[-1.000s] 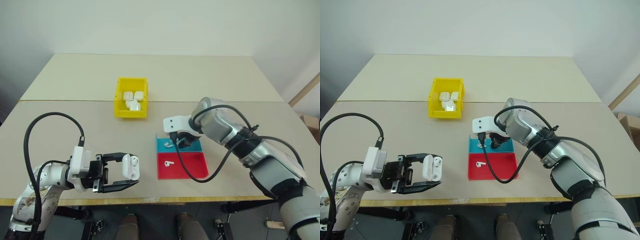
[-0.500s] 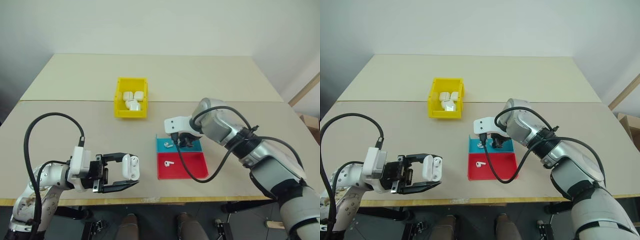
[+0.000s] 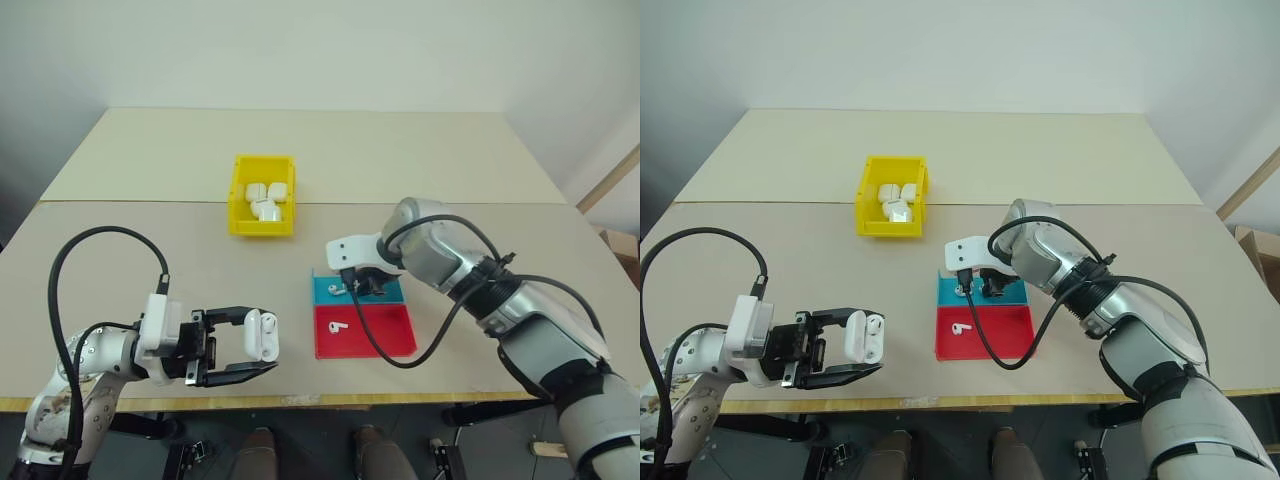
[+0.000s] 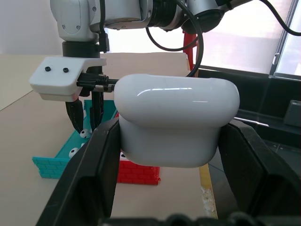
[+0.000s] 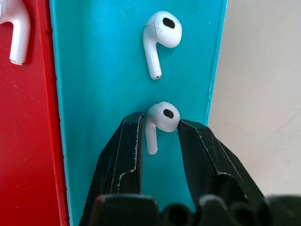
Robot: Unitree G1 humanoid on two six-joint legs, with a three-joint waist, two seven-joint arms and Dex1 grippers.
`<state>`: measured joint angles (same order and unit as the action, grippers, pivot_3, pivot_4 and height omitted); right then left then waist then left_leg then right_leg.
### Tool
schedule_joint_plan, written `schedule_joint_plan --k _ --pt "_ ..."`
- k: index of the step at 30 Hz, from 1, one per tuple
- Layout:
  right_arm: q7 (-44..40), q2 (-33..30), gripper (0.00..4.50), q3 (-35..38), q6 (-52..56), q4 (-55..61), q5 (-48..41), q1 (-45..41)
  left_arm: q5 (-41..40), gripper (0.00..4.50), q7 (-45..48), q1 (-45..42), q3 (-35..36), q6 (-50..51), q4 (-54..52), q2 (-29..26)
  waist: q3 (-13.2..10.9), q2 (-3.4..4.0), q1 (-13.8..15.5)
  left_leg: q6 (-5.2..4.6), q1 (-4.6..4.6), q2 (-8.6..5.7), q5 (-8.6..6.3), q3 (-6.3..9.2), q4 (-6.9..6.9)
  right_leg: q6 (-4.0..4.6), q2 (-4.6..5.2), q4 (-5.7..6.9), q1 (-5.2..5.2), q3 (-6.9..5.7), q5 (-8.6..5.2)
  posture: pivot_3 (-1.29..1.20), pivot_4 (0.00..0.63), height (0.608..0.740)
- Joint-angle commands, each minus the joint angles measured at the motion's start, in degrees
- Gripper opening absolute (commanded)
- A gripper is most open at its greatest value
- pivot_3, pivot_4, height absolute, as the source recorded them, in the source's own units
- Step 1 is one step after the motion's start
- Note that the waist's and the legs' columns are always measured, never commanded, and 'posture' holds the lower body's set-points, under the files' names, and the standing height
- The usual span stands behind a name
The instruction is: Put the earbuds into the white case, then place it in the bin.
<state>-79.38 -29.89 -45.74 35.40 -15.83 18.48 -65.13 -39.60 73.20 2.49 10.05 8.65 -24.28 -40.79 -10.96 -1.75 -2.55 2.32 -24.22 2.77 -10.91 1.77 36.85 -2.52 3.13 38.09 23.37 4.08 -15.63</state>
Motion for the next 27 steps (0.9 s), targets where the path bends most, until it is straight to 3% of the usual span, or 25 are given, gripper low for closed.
schedule_joint_plan --k 1,8,12,21,24,27 --pt "-0.1 0.1 1.51 1.9 -1.1 0.7 0.4 0.0 -0.3 2.83 -0.1 0.2 0.4 -1.1 -2.3 -0.2 0.0 0.00 0.0 0.00 0.00 0.00 0.00 0.00 0.00 0.00 0.00 0.00 0.00 0.00 0.00 0.00 0.150 0.740" --pt "-0.9 -0.1 1.51 1.8 -2.2 0.8 1.0 0.3 -0.2 2.83 -0.1 0.0 0.2 -1.1 -2.2 -0.1 0.0 0.00 0.0 0.00 0.00 0.00 0.00 0.00 0.00 0.00 0.00 0.00 0.00 0.00 0.00 0.00 0.150 0.740" --pt "-1.3 -0.4 0.67 1.9 -2.8 1.1 1.1 0.7 0.0 2.83 -0.1 -0.2 0.0 -1.2 -2.0 -0.1 0.0 0.00 0.0 0.00 0.01 0.00 0.00 0.00 0.00 0.00 0.00 0.00 -0.01 0.00 0.00 0.00 0.150 0.740" --pt "-1.0 -0.3 0.65 2.6 -3.4 1.5 1.8 0.8 -0.1 2.83 0.0 -0.2 0.0 -1.1 -2.1 -0.1 0.0 0.00 0.0 0.00 0.01 0.00 0.00 0.00 0.00 0.00 0.00 0.00 -0.02 0.00 0.00 0.00 0.150 0.740" --pt "-0.4 -0.8 0.65 4.3 -2.7 2.5 1.3 0.6 -0.3 2.83 -0.1 -0.4 0.1 -0.9 -2.2 -0.2 0.0 0.00 0.0 0.00 0.01 0.00 0.00 0.00 0.00 0.00 0.00 0.00 -0.02 0.00 0.00 0.00 0.150 0.740" --pt "1.0 -1.6 0.65 13.3 2.3 5.9 -4.0 0.4 -0.4 2.83 -0.8 -1.3 0.3 -0.8 -1.7 0.1 0.0 0.01 0.1 0.00 0.00 0.00 0.00 0.00 0.00 0.00 0.00 0.00 -0.01 0.00 0.00 0.00 0.150 0.740"
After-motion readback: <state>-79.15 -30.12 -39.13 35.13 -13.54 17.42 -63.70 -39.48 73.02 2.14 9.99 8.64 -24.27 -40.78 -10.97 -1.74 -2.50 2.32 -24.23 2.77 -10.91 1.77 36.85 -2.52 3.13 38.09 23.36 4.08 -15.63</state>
